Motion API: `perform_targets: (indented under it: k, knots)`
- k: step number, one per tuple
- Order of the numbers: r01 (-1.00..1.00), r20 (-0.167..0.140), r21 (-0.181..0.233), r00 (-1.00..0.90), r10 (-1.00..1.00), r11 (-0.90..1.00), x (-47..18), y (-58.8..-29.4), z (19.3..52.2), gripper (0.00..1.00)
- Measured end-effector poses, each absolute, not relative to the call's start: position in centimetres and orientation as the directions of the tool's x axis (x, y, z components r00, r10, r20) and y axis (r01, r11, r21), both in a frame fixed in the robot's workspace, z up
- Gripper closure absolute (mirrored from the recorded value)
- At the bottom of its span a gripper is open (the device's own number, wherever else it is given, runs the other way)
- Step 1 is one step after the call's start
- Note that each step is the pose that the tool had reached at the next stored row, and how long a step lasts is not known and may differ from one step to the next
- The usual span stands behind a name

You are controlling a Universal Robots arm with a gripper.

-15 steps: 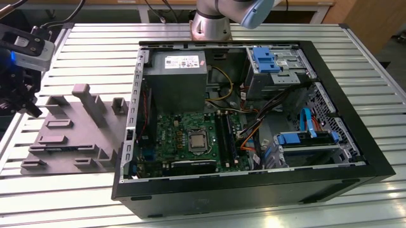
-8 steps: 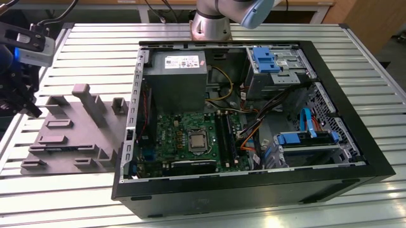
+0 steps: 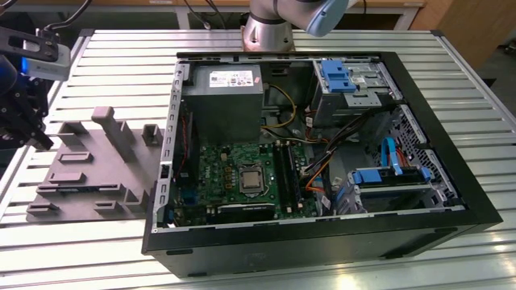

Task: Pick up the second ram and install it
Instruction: 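Pick up the second ram and move it above second insertion slot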

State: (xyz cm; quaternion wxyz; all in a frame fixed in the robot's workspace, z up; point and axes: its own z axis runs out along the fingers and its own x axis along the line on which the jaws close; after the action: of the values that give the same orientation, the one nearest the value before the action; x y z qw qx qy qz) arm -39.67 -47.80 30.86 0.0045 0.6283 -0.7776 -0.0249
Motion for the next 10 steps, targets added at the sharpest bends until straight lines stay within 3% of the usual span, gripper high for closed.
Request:
perform_targets:
  k: [10]
  knots:
    - [-0.98,-0.024,0.045,-0.193,-0.981,0.192,-39.67,-47.81,30.67,0.89]
